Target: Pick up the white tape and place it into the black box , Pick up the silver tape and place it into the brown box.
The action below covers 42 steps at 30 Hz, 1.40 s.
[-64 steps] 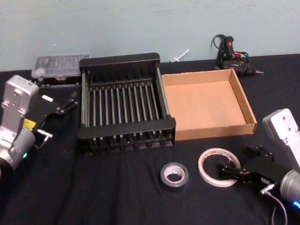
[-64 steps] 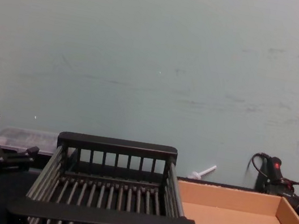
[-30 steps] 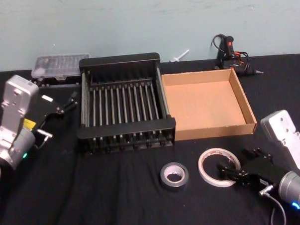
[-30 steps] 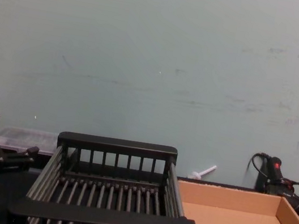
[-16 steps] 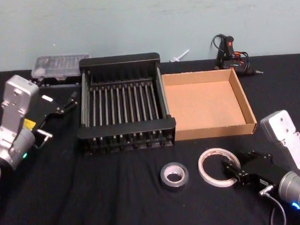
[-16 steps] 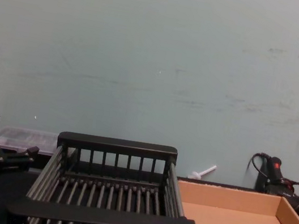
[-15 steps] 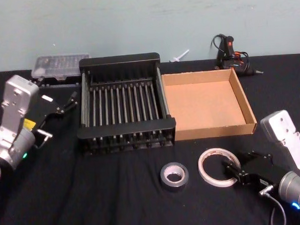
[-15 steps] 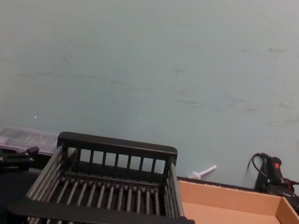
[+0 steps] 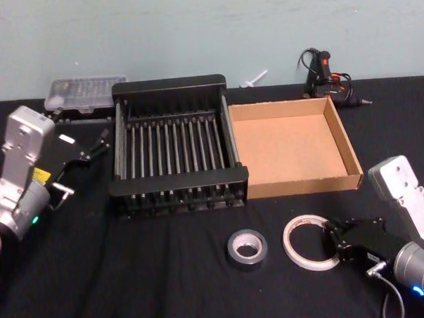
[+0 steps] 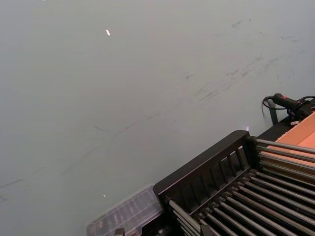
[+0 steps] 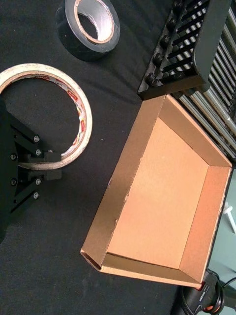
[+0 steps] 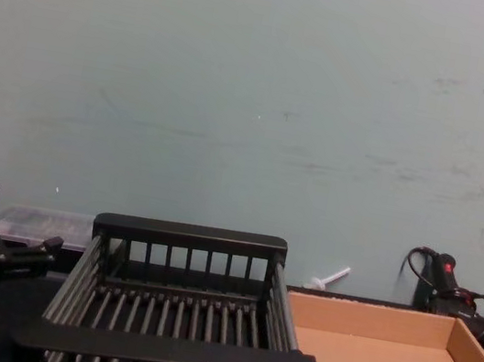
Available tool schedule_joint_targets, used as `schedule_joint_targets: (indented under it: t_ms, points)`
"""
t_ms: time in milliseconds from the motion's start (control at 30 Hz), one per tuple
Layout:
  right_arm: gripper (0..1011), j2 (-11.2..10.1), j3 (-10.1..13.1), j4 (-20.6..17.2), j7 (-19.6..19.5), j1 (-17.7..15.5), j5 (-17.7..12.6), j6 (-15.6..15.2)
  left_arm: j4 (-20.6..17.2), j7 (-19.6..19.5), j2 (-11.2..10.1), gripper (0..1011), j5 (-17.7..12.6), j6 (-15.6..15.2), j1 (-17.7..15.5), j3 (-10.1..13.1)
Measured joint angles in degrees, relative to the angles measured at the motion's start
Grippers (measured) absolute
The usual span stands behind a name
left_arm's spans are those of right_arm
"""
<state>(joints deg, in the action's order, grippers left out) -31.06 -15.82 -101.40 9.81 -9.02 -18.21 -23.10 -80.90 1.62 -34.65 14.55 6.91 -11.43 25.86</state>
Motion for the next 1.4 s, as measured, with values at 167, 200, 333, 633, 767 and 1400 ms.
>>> schedule_joint_targets:
  t_ms: [167, 200, 333, 633, 767, 1400]
  points:
    - [87, 0.0, 0.0, 0.0, 0.0, 0.0, 0.0, 0.0, 0.0, 0.0, 0.0, 1002, 0.0, 0.0, 0.0, 0.0]
    - [87, 0.0, 0.0, 0.0, 0.0, 0.0, 0.0, 0.0, 0.0, 0.0, 0.0, 1001, 0.0, 0.0, 0.0, 0.0]
    - [87, 0.2, 0.4, -0.1, 0.5, -0.2, 0.0, 0.2, 0.0, 0.0, 0.0, 1001, 0.0, 0.0, 0.0, 0.0]
    - [87, 0.7, 2.4, -1.2, 2.1, -0.9, 0.6, 1.5, 0.0, 0.0, 0.0, 1001, 0.0, 0.0, 0.0, 0.0]
    - [87, 0.7, 3.4, -2.2, 2.9, -1.3, 0.8, 2.2, 0.0, 0.0, 0.0, 1001, 0.0, 0.0, 0.0, 0.0]
    - [87, 2.3, 6.1, -1.1, 4.4, 4.0, 4.9, 5.3, 0.0, 0.0, 0.0, 1001, 0.0, 0.0, 0.0, 0.0]
